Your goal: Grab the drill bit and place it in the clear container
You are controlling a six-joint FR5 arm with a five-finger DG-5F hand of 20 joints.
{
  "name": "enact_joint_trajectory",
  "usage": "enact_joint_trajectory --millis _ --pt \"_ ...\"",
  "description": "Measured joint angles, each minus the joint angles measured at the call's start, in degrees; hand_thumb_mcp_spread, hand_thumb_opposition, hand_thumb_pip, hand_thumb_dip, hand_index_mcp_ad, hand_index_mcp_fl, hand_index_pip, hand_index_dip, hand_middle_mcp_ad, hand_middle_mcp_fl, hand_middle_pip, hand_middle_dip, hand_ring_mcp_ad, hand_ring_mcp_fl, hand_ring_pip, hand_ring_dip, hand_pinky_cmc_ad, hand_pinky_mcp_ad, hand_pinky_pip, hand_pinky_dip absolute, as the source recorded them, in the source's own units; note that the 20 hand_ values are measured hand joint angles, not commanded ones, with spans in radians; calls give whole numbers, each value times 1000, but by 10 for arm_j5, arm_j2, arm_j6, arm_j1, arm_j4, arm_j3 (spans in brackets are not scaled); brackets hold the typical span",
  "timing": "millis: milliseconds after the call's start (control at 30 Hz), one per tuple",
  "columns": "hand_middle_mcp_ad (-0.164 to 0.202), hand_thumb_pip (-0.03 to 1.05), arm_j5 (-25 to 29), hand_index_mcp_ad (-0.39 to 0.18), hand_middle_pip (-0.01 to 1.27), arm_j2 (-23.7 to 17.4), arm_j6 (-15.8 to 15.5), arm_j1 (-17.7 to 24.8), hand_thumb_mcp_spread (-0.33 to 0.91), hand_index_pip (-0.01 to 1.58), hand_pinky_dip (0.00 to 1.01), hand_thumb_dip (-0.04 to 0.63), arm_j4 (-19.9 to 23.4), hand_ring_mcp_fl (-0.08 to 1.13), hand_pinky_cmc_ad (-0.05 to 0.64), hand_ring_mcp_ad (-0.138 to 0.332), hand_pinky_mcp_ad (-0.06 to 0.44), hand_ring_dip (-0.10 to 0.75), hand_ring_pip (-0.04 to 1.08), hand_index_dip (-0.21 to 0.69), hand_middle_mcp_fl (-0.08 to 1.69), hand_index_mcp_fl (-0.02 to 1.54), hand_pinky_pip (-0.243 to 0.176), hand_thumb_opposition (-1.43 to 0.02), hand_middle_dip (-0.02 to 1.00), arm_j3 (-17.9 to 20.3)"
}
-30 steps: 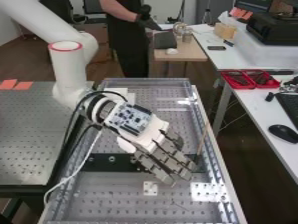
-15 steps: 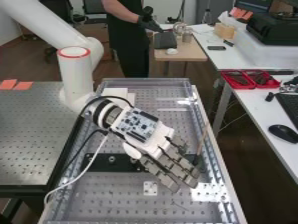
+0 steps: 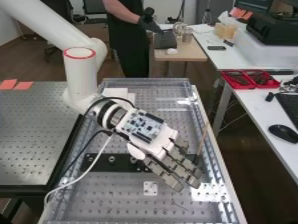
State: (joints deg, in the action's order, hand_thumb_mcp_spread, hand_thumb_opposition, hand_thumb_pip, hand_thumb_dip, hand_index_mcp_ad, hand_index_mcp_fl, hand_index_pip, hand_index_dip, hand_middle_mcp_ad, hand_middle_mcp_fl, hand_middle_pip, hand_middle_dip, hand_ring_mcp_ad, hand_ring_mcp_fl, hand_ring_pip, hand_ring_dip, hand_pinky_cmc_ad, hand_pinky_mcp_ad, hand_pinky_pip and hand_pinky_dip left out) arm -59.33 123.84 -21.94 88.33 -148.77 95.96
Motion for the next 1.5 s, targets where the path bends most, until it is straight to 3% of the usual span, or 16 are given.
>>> enact_joint_trajectory --millis 167,1500 --pt "91 581 -3 -122 120 5 -7 0 461 1265 131 286 -7 70 241 86 131 37 103 319 316 307 -99 -833 236 -3" --pt "94 545 -17 -122 120 19 -25 -9 494 1279 138 283 -15 80 265 87 124 35 101 326 342 393 -91 -843 239 -19"
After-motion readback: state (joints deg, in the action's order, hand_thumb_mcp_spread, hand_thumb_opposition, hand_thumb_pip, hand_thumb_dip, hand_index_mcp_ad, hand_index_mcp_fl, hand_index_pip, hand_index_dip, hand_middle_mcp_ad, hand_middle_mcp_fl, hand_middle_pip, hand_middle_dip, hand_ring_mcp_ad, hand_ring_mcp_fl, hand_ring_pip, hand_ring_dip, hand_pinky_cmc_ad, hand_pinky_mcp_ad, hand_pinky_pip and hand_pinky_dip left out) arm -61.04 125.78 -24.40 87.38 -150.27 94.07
